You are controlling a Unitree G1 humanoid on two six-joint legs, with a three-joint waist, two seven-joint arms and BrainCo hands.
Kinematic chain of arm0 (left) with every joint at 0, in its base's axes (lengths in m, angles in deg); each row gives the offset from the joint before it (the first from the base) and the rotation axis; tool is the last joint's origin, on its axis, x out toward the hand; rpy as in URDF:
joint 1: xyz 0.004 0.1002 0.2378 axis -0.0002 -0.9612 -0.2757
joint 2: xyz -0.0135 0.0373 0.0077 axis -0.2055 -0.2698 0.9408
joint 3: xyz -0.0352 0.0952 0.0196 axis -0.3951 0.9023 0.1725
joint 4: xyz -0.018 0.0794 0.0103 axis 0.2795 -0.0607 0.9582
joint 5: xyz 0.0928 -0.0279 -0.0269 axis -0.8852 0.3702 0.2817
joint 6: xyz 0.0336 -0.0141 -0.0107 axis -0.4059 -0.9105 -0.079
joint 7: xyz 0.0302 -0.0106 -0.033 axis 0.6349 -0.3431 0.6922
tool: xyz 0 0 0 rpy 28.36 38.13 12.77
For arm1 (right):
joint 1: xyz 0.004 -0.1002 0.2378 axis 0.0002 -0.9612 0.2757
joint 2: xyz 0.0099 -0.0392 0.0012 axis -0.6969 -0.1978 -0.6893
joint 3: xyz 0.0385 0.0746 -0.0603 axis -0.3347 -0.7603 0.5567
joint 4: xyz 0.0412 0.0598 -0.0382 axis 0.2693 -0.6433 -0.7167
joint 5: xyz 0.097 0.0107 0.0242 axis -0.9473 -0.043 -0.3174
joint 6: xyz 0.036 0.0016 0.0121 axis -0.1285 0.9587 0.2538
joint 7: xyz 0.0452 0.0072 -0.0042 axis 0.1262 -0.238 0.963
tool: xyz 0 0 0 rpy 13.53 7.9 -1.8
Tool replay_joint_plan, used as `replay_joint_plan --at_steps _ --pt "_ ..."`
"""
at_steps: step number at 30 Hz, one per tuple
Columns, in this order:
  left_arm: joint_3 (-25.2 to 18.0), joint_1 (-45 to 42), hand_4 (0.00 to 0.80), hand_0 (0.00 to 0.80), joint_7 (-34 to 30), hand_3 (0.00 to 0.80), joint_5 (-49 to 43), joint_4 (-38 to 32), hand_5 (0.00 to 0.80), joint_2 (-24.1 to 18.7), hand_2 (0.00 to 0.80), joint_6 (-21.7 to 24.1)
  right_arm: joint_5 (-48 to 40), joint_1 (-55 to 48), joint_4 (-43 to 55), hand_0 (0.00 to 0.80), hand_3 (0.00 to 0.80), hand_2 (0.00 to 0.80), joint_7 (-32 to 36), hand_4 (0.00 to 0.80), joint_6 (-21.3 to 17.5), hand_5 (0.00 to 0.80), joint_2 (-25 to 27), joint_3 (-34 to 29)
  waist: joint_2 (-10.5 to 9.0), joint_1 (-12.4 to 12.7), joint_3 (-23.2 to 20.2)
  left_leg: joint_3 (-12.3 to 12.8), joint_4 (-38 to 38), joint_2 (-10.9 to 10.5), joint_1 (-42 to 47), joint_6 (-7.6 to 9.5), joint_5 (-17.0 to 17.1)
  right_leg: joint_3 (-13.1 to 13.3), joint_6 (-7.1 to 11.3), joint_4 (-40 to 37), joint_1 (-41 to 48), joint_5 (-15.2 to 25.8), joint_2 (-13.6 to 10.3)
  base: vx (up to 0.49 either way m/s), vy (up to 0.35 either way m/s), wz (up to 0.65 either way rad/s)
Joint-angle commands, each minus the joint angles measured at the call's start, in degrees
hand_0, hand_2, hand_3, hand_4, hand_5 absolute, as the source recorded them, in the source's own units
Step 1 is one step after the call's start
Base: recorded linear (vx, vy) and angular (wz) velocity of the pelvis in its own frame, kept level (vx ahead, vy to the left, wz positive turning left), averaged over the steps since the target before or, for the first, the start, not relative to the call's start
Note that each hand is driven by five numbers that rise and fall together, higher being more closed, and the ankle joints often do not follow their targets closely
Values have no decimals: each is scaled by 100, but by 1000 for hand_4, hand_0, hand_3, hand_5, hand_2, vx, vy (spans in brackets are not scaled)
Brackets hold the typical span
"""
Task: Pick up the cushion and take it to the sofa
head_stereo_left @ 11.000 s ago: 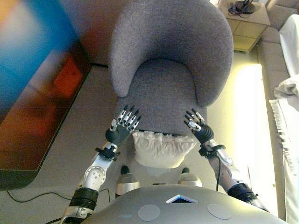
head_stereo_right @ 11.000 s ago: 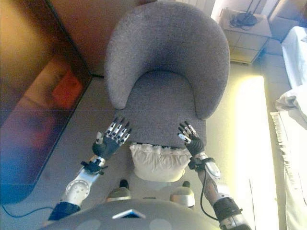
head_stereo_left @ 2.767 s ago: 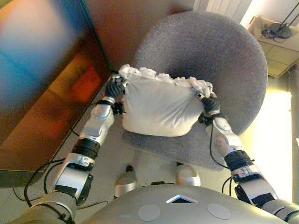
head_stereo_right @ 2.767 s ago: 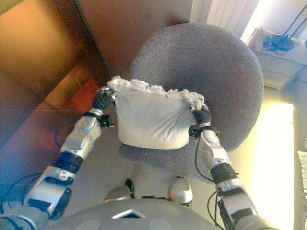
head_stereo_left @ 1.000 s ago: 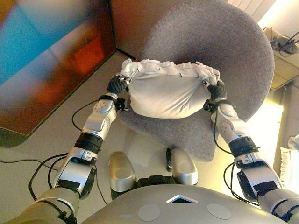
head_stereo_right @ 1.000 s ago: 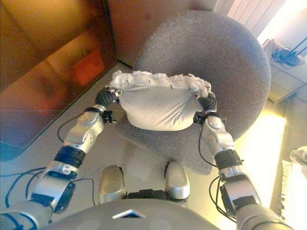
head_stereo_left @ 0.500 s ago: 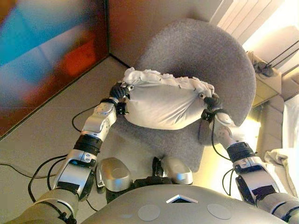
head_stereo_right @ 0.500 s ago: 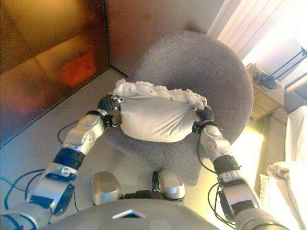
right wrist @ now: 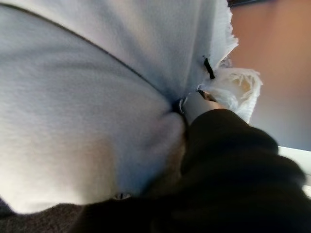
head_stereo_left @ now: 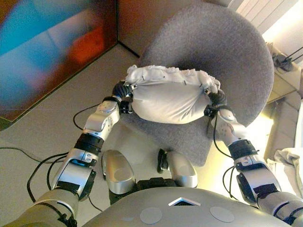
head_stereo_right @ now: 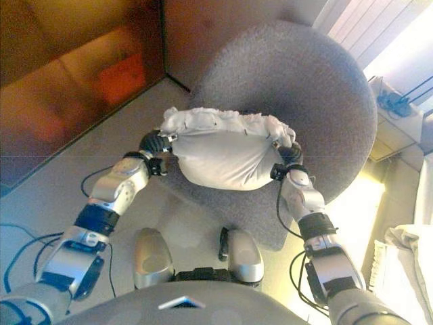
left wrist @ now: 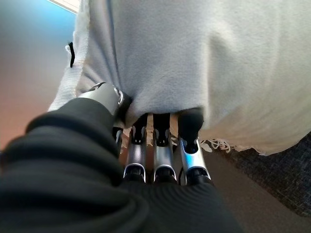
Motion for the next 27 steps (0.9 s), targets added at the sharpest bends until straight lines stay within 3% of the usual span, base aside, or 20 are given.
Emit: replay_joint_plan --at_steps 1,11,27 --pt "125 206 800 800 281 800 176 129 800 -108 800 301 -138 755 -170 800 800 800 -15 800 -244 800 -6 67 -50 65 56 -137 -559 281 -29 -207 949 214 328 -309 -116 701 -135 -119 8 -13" --pt "59 584 800 800 111 800 8 383 800 -196 800 247 -437 1351 -622 800 800 800 -14 800 -232 800 77 367 -194 129 232 -214 -253 226 -310 -230 823 245 297 -438 -118 751 -99 -36 -10 -3" --pt "308 1508 800 800 449 800 235 793 800 -29 800 558 -491 2159 -764 800 800 800 -193 800 -11 800 417 345 21 25 659 -318 -632 111 -647 -277 1075 269 274 -305 -600 647 -132 -95 58 6"
